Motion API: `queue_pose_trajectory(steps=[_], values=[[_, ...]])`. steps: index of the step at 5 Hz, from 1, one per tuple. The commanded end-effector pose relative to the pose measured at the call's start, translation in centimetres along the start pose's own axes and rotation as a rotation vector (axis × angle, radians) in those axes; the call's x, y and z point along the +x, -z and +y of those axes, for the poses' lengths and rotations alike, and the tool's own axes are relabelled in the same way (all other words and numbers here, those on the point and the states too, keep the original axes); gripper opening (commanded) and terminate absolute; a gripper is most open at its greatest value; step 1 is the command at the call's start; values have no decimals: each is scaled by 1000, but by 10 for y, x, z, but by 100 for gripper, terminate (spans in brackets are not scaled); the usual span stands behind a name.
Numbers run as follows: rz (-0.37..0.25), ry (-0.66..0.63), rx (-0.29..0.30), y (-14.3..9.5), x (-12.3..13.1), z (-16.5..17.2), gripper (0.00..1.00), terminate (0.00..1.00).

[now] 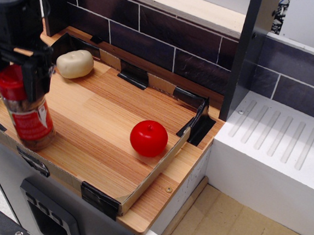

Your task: Topple basil bottle

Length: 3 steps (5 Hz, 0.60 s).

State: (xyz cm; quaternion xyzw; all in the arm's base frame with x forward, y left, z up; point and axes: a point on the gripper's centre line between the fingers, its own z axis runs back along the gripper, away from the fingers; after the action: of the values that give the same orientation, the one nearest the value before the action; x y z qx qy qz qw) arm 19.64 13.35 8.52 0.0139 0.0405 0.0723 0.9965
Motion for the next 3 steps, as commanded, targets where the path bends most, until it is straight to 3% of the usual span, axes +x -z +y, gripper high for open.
queue_pose_trajectory(steps=[1, 3], values=[[174, -41, 191, -20, 32, -7, 0, 0], [335, -10, 279, -16, 44, -16, 0, 0]])
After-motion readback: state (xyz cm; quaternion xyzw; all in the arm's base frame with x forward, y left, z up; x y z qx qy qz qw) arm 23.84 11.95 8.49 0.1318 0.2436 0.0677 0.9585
